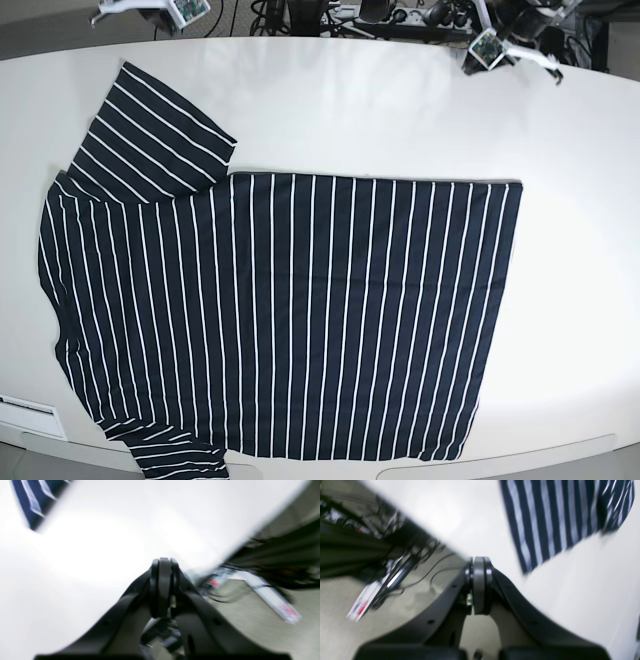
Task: Fold the T-shirt properly
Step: 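Move both grippers down to the shirt's shoulder corners and grasp them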
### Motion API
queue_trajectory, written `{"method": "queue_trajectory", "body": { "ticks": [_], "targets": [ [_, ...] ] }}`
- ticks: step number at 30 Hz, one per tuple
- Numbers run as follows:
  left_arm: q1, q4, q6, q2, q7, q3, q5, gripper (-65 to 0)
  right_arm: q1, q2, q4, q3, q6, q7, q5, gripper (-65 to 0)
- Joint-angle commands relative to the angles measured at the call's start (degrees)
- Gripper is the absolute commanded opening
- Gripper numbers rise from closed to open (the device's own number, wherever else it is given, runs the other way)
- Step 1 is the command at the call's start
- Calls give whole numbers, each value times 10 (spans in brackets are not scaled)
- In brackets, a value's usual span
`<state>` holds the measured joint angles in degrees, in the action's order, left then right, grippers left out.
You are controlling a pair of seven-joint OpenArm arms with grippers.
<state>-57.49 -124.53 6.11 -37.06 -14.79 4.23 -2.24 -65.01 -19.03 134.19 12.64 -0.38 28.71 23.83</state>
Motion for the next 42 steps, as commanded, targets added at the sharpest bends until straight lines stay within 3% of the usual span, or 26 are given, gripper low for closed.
{"method": "queue_trajectory", "body": {
  "ticks": [1, 8, 11, 18, 19, 22, 23, 27, 32, 38, 40, 42],
  "targets": [
    [8, -10, -5, -6, 12, 3, -5, -650, 9, -2, 8, 0, 5, -13, 5, -650],
    [122, 16, 79, -47, 12, 3, -18, -650, 150, -2, 8, 0, 106, -29, -88, -650],
    [166, 66, 109, -81, 28, 3, -18, -650, 193, -2, -17, 0, 118, -34, -106, -650],
    [275, 201, 225, -160, 122, -14, -39, -650, 239, -2, -103, 0, 118, -39, -110, -650],
    [291, 219, 232, -170, 141, -27, -54, -622, 239, -2, -105, 0, 117, -39, -110, -650],
    [341, 267, 233, -198, 200, -78, -89, -343, 239, -2, -105, 0, 118, -38, -110, -650],
    [361, 278, 233, -205, 215, -102, -100, -302, 239, -2, -105, 0, 118, -38, -110, -650],
    [452, 311, 232, -225, 219, -228, -136, -303, 239, -2, -105, 0, 118, -33, -110, -650],
    [559, 352, 199, -231, 205, -393, -190, -303, 236, -2, -105, 0, 118, -16, -110, -650],
    [643, 369, 185, -231, 186, -507, -201, -311, 236, -2, -105, 0, 118, -8, -110, -650],
    [659, 369, 185, -231, 186, -519, -202, -402, 236, -2, -105, 0, 113, -5, -110, -650],
    [665, 369, 183, -231, 181, -520, -198, -580, 236, -2, -105, 0, 104, 3, -97, -650]
  ]
}}
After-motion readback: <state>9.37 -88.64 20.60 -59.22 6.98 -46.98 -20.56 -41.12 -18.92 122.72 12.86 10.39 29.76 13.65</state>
